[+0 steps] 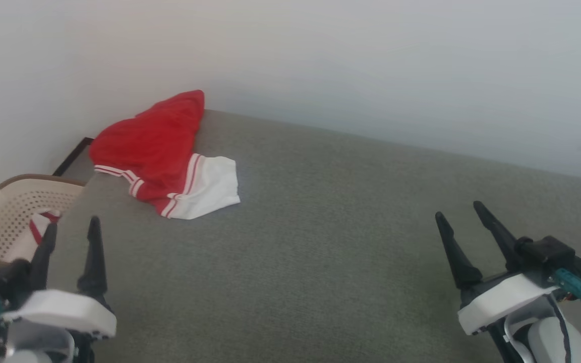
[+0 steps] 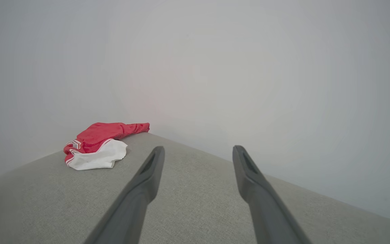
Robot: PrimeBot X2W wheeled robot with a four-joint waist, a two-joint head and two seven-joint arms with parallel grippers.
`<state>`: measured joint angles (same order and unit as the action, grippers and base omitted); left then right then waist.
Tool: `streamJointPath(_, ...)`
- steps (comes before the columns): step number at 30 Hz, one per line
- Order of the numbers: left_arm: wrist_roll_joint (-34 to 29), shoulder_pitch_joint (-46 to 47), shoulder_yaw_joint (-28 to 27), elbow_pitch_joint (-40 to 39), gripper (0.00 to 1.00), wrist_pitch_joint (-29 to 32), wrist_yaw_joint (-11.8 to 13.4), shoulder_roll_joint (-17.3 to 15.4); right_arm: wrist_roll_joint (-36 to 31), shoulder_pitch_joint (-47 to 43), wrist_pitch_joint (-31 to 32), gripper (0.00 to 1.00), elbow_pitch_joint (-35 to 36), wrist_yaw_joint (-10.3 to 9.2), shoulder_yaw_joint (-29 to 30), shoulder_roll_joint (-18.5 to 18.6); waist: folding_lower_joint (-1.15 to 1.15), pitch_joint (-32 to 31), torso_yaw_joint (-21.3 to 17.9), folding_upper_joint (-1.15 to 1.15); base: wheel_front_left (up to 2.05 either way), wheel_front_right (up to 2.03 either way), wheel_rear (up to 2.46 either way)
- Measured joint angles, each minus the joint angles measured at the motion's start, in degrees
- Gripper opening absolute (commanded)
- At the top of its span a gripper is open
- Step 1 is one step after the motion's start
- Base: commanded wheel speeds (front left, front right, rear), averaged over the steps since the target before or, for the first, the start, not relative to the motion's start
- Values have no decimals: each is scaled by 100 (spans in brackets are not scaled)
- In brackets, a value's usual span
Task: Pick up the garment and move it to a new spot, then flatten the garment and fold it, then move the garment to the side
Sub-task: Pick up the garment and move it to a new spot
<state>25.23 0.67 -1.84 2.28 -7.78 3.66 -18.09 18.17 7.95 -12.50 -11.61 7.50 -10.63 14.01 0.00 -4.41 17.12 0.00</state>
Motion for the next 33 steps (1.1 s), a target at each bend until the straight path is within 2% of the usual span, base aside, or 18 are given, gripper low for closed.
streamJointPath(6,236,777,13,480,100,346,-258,-253,-20,65,133,100,223,0,79,187,0,279,-271,0,0,0,0)
streamJointPath(13,399,1905,37,1415,100,627,-592,-556,-54,257,312,100,612,0,212,477,0,843,-528,0,0,0,0)
streamJointPath(16,468,2364,65,1830,100,732,-649,-622,-55,338,414,100,803,1,253,602,0,1130,-634,0,0,0,0)
streamJointPath(26,698,3755,65,3345,100,1285,-665,-781,-48,534,610,100,1357,1,443,929,0,2059,-926,0,0,0,0)
streamJointPath(33,727,4414,148,4432,100,1847,-531,-795,-48,573,754,100,1626,1,557,1061,0,2474,-1007,0,0,0,0)
